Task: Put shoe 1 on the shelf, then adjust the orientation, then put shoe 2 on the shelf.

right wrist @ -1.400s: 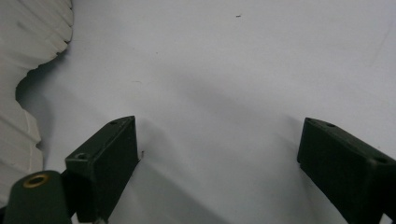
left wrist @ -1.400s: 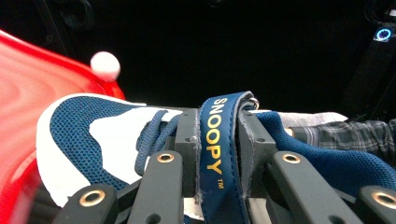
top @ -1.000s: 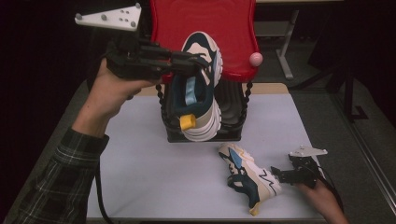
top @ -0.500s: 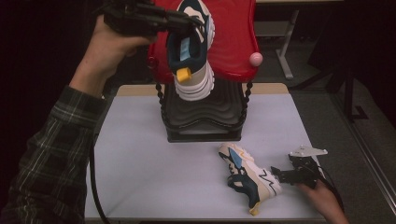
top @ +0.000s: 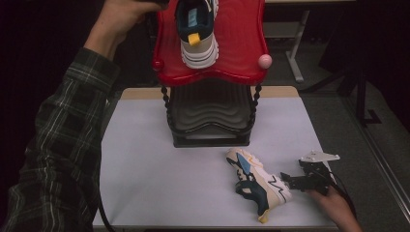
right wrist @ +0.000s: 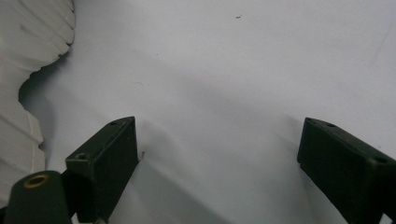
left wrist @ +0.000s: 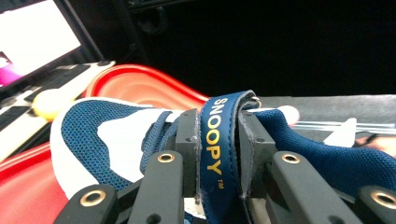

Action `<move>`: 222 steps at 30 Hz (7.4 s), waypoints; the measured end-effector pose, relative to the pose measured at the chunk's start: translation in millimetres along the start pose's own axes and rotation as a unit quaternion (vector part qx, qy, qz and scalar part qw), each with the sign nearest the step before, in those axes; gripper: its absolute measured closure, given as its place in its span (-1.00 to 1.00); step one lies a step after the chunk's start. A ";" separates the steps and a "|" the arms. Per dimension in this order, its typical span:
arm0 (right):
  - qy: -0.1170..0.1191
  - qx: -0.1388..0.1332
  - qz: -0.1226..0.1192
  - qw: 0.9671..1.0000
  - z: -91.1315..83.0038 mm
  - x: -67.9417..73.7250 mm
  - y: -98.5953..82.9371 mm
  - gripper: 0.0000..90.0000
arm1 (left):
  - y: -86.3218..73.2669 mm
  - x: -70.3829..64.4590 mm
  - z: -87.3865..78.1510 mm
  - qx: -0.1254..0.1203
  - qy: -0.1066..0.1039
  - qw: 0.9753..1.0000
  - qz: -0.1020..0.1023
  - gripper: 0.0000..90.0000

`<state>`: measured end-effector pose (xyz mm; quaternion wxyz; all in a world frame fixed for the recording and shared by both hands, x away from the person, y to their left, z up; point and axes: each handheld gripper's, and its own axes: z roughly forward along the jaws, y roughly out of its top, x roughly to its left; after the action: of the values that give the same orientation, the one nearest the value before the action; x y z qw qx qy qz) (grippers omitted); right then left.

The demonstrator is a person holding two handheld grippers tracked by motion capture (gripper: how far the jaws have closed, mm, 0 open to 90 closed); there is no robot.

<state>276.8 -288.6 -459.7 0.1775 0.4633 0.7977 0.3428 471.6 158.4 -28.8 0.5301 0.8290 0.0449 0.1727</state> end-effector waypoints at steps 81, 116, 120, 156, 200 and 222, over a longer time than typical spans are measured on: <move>0.011 -0.012 -0.004 1.000 -13.1 -6.5 6.7 0.37 | -206.2 -164.2 -68.4 0.053 0.103 0.983 -0.146 -0.69; 0.154 -0.062 -0.037 0.985 -59.1 54.6 39.8 1.00 | -394.9 -252.5 -19.7 0.163 0.162 0.944 -0.235 -0.69; 0.140 -0.067 -0.029 0.987 -58.7 45.4 39.2 1.00 | -399.3 -254.2 -16.1 0.180 0.166 0.944 -0.221 -0.69; 0.094 -0.005 0.043 0.995 -14.8 -22.5 18.0 1.00 | -411.7 -252.1 -8.9 0.210 0.152 0.937 -0.232 -0.71; 0.149 -0.045 0.017 0.988 -53.6 -8.9 -7.4 0.56 | -411.8 -252.3 -8.9 0.210 0.153 0.938 -0.231 -0.71; 0.210 -0.115 0.009 0.971 -46.1 3.3 57.2 0.21 | -411.8 -252.0 -9.0 0.210 0.151 0.938 -0.232 -0.71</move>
<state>282.8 -284.2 -386.5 0.0551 0.3640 0.7683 0.5237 277.3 279.9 -453.8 0.3559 0.8521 0.3511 0.1550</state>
